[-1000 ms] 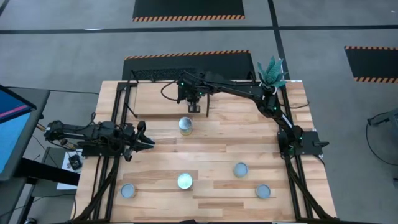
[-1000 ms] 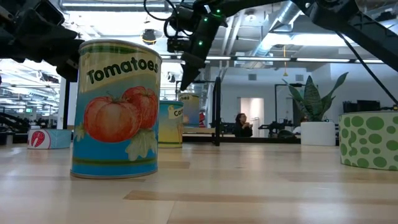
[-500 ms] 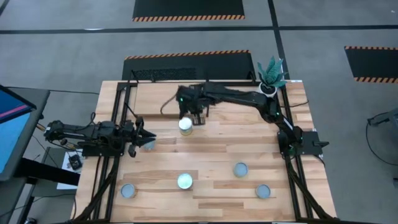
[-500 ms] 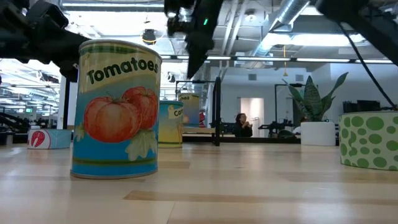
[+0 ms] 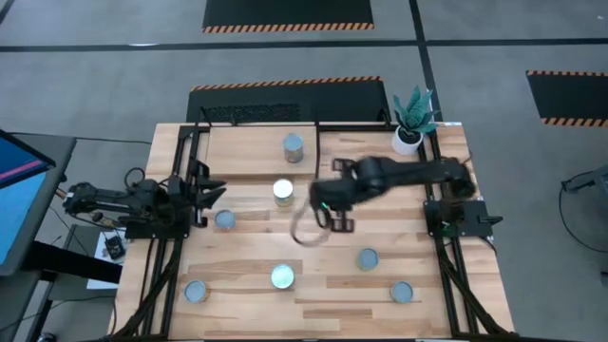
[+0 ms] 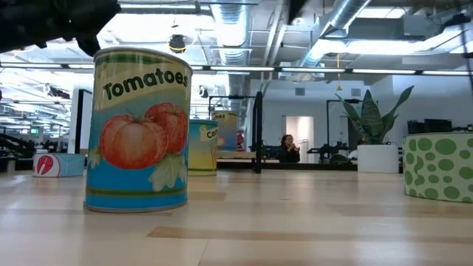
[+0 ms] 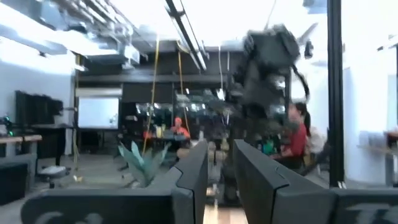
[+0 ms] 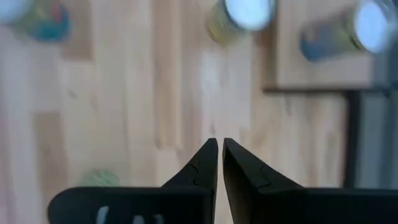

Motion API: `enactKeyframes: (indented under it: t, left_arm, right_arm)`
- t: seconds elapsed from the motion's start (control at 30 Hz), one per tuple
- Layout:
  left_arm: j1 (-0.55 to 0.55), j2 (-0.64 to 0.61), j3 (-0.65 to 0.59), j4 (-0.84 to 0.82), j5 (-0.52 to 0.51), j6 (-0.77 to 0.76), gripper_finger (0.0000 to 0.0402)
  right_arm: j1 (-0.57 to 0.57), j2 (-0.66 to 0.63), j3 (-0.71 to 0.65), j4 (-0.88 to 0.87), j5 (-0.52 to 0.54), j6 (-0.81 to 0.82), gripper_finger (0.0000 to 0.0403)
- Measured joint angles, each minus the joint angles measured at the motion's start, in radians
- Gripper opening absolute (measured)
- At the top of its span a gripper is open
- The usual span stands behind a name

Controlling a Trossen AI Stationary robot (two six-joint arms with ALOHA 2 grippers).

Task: Pick and place cans onto a shelf
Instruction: Put the peach can on the shelf

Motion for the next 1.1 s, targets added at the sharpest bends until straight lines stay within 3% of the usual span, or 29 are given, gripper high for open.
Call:
enactKeyframes:
  t: [0.17,0.27,0.43,0.57,0.63,0.87,1.0,1.1]
  left_arm:
    - [0.034,0.104,0.101,-0.022,-0.009,0.018,0.0068]
    - [0.058,0.204,0.224,-0.118,-0.008,0.083,0.0068]
    - [0.137,0.44,0.542,-0.492,-0.063,0.159,0.0068]
    - [0.259,0.673,0.796,-0.761,-0.075,0.198,0.0068]
    - [0.339,0.793,0.895,-0.845,0.0,0.224,0.0068]
    - [0.605,1.22,1.191,-1.043,0.505,0.38,0.0068]
    - [0.704,1.433,1.366,-1.234,0.535,0.45,0.0068]
    - [0.756,1.56,1.476,-1.281,0.538,0.434,0.0068]
  right_arm:
    - [0.072,-0.196,-0.31,0.071,0.204,0.215,0.0049]
    - [0.091,-0.302,-0.507,0.175,0.255,0.327,0.0049]
    - [0.094,-0.432,-0.798,0.435,0.262,0.381,0.0049]
    - [0.078,-0.462,-0.959,0.63,0.257,0.354,0.0049]
    - [0.072,-0.461,-0.997,0.685,0.254,0.353,0.0049]
    - [0.077,-0.42,-1.025,0.733,0.202,0.354,0.0049]
    - [0.104,-0.382,-1.025,0.742,0.203,0.365,0.0049]
    - [0.119,-0.365,-1.024,0.745,0.21,0.388,0.0049]
